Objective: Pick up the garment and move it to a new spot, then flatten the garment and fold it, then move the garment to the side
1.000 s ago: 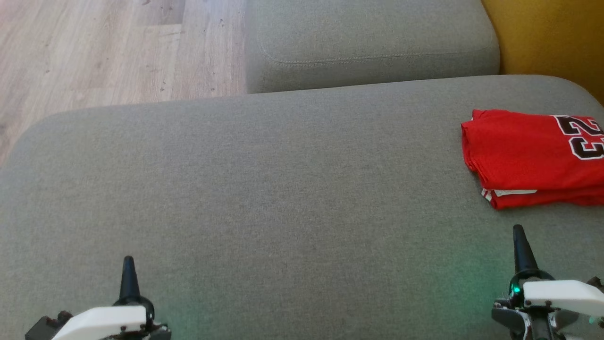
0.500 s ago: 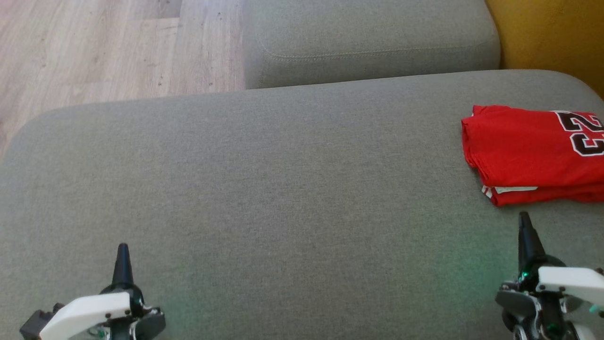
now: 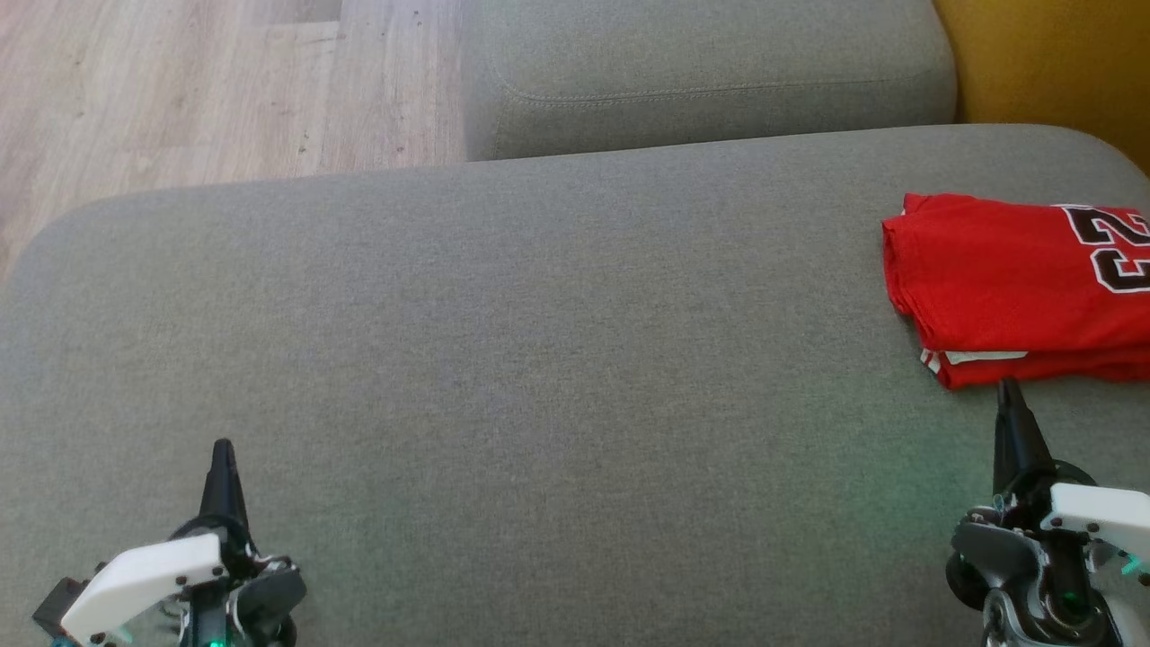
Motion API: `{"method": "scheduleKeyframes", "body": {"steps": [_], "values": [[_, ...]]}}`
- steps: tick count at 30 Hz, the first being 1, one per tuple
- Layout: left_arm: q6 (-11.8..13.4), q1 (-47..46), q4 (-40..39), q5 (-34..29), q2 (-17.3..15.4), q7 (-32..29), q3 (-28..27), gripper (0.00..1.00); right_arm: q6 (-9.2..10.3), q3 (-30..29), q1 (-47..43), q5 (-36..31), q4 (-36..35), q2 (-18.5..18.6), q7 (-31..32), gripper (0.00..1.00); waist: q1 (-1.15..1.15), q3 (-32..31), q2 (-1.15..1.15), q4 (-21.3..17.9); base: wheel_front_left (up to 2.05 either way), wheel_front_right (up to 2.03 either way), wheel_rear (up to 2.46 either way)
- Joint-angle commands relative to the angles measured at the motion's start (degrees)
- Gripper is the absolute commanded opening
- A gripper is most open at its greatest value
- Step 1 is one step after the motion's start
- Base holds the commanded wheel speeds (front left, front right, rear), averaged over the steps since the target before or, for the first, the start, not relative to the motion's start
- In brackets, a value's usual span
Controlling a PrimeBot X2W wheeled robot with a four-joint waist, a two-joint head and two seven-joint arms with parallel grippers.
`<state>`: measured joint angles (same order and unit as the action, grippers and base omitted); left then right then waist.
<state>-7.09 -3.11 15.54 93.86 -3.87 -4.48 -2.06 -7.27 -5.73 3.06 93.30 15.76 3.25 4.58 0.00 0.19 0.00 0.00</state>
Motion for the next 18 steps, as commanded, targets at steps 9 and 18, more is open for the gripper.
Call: {"method": "scheduleKeyframes", "body": {"steps": [9,18], "values": [[-0.4,-2.91,-1.59,-0.02,-0.46,-0.39,-2.44,0.0,-0.22,0.91,2.97,0.28,-1.84,0.86,0.55,0.0,0.0,-0.01,0.0,0.0,0.0,0.0,0.0],[-0.4,-2.92,-1.58,-0.17,-0.33,-0.54,-2.63,0.0,-0.22,0.74,2.98,0.14,-1.83,0.75,0.68,0.0,0.0,-0.01,0.0,0.0,0.0,0.0,0.0]]}}
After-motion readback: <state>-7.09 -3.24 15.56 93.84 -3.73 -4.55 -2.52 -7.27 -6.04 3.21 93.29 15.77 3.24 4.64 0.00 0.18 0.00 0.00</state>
